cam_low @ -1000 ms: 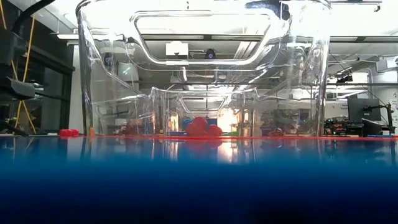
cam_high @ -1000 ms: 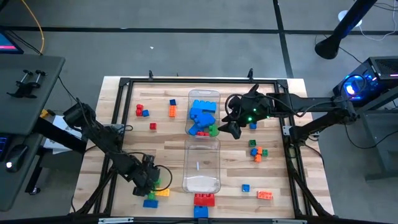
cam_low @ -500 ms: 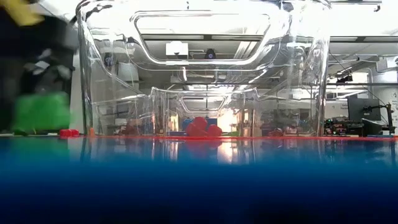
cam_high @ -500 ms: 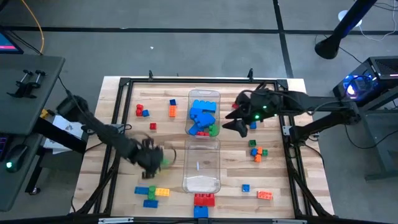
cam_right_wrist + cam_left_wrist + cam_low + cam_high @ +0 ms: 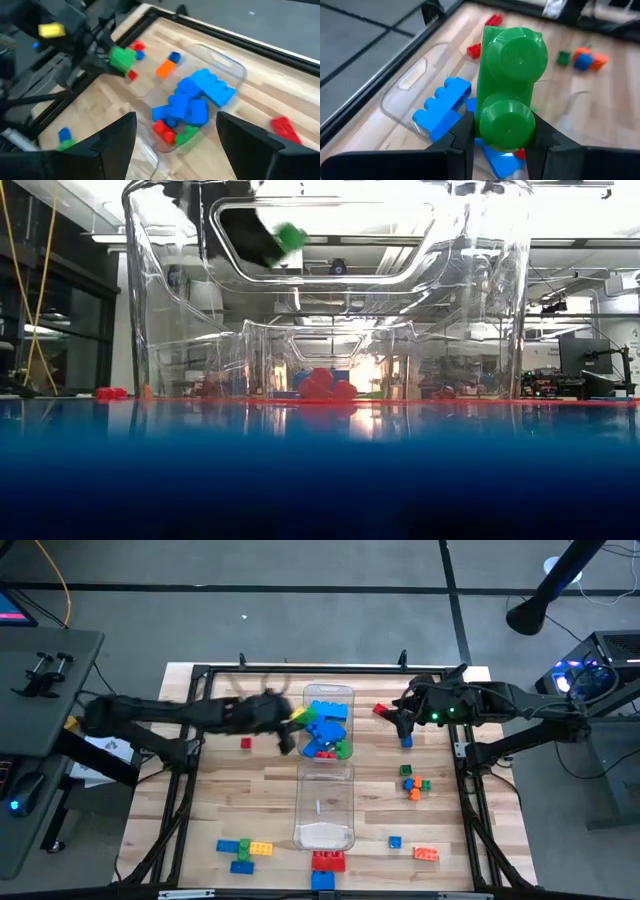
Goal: Sort blocks by size
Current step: Put the large green game piece in the top transparent bin, then put the large red game piece in the top transparent bin
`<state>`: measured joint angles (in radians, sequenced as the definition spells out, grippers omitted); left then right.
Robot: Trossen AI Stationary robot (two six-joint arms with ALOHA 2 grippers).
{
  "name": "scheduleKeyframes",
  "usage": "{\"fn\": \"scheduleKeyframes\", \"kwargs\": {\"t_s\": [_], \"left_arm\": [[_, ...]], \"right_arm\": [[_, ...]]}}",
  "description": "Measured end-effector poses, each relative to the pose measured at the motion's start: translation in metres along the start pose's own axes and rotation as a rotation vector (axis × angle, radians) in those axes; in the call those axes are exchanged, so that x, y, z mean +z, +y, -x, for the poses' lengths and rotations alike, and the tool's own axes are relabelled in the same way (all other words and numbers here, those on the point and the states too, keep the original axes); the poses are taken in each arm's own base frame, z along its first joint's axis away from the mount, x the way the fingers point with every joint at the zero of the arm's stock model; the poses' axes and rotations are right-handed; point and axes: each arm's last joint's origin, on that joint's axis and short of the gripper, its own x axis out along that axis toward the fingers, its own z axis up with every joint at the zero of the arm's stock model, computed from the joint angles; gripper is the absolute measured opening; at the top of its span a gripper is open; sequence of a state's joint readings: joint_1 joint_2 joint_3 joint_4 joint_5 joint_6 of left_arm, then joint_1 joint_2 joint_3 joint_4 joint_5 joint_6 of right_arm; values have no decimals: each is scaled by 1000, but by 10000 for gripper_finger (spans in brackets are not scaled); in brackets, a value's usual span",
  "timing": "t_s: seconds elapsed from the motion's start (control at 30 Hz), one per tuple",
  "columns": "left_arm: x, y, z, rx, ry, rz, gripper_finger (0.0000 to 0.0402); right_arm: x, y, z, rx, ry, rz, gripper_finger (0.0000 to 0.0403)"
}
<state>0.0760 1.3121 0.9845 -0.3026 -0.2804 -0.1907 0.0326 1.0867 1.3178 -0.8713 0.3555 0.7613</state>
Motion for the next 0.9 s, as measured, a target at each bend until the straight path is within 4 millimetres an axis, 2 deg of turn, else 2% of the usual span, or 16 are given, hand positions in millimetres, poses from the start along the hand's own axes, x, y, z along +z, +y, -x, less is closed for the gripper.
{"fn": "scheduleKeyframes", "kwargs": {"t_s": [0.2,0.3,0.4,0.57,0.7,0.8,0.9], "left_arm": [[-1,-1,-93,-4,202,-67,86],[2,-3,-119,7,261,-42,99],[9,-5,-129,-12,303,-35,150],[24,-5,-124,-29,306,-46,236],[36,0,-108,-31,328,-61,277],[39,6,-84,3,396,-52,286],[40,14,-51,103,464,-13,285]], "right_arm": [[-2,-6,0,-101,-26,-59,271],[-3,-7,0,-113,-28,-68,271],[-3,-7,0,-113,-26,-67,271],[-3,-7,0,-116,-22,-59,271],[-3,-7,0,-116,-21,-40,271],[-3,-7,0,-116,-21,-38,271],[-3,-7,0,-116,-20,-35,271]]}}
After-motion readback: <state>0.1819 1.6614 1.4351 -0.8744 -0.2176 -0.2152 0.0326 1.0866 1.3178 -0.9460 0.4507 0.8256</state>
